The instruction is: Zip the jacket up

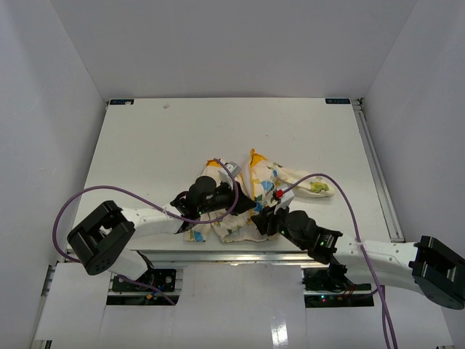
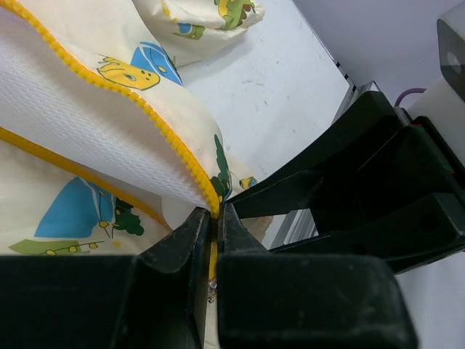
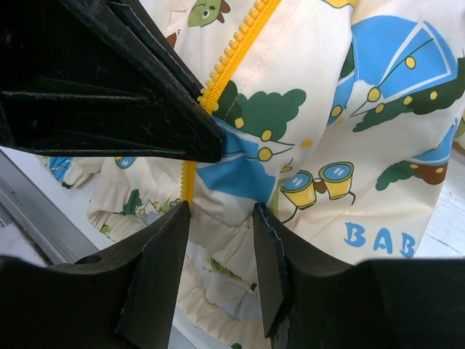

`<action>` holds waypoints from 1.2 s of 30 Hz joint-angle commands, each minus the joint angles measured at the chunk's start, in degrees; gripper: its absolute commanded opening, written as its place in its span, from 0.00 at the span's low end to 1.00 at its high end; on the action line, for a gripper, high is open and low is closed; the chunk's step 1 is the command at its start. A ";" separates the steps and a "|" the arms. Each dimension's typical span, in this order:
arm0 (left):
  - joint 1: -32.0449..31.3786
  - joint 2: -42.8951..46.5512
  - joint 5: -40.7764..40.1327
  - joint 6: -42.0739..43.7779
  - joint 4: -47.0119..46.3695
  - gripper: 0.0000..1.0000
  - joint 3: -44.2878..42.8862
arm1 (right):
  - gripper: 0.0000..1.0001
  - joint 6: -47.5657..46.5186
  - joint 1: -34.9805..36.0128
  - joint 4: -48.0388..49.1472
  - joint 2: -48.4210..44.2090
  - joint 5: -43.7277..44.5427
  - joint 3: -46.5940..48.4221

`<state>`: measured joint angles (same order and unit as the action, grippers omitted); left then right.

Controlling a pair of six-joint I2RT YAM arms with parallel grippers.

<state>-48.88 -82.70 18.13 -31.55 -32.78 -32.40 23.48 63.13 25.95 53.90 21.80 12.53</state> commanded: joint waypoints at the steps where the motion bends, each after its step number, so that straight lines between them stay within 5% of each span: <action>1: -0.28 2.57 2.73 -0.79 -2.26 0.00 -1.32 | 0.48 -1.04 0.24 5.14 0.15 1.23 -0.09; 23: -0.25 3.33 2.70 -1.18 -3.47 0.00 -1.26 | 0.40 -0.37 0.28 9.72 0.66 -2.24 -4.40; 36: -0.25 3.47 1.05 -0.23 -1.39 0.00 -2.10 | 0.08 -1.04 0.24 11.03 0.04 -2.49 -5.11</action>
<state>-48.88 -82.59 19.52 -32.39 -33.21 -32.40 23.42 63.11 34.87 54.83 19.77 8.53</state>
